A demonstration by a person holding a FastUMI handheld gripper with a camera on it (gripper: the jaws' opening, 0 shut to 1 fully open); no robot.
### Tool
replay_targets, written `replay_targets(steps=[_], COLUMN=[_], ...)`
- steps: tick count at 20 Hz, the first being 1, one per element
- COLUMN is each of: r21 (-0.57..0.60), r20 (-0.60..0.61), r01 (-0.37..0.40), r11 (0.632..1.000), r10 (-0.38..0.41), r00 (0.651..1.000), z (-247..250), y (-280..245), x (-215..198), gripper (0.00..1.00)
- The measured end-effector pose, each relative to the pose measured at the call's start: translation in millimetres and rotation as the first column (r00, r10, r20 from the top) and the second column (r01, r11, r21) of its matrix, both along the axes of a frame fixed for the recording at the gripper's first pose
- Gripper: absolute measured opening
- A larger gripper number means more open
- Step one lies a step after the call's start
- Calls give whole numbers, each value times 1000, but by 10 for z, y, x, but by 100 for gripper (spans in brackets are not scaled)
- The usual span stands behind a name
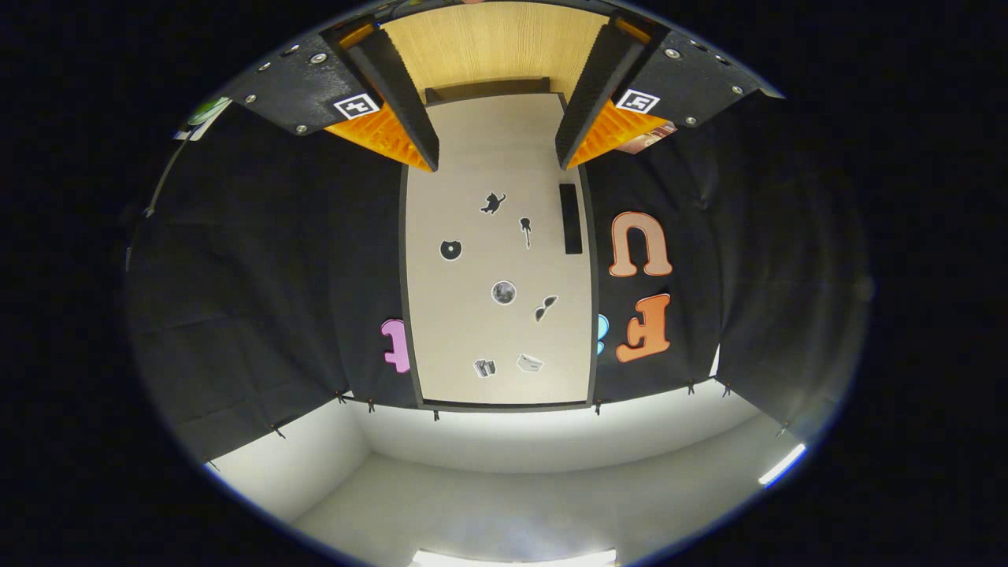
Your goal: Open the shoe cabinet door, grab the shoes and put them into the shoe cabinet, then close the shoe cabinet door.
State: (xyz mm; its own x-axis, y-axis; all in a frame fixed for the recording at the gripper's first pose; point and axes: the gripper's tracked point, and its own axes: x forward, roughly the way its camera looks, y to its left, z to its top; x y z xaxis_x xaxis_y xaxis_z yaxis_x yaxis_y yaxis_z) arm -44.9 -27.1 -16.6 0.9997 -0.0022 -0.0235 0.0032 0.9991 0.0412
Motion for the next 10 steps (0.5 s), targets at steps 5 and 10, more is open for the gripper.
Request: replay_targets(steps=[5,10], r21=[-1,-1], r20=[0,-1], r01=[-9,-15], r11=[1000,1000], r10=[9,15], r00=[1000,1000], z=[-3,-7], y=[-6,-15], x=[22,20], gripper=[93,93])
